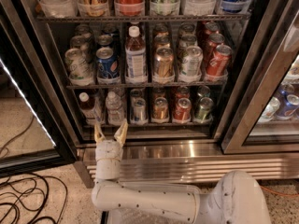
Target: Pick water bottle from bottom shelf of fridge
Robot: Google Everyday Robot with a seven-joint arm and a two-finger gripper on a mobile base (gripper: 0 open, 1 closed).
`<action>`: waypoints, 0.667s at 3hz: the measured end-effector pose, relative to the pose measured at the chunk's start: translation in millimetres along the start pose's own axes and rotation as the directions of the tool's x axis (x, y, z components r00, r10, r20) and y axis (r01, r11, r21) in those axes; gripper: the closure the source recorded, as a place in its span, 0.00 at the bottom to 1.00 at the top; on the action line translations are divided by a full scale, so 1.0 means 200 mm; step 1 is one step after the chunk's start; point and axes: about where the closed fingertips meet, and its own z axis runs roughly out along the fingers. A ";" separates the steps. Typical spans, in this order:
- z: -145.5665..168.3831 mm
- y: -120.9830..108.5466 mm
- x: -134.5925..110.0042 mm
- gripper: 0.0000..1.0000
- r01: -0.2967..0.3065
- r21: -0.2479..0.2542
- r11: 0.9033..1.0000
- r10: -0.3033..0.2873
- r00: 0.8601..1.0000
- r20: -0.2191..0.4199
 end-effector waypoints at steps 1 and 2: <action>0.07 -0.01 0.01 0.30 0.006 -0.004 1.000 -0.006 1.000 -0.003; 0.14 -0.03 0.03 0.30 0.010 0.006 1.000 -0.010 1.000 -0.009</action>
Offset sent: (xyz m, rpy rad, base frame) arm 0.0423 -0.0109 -0.0041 -0.0118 0.0164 -0.0204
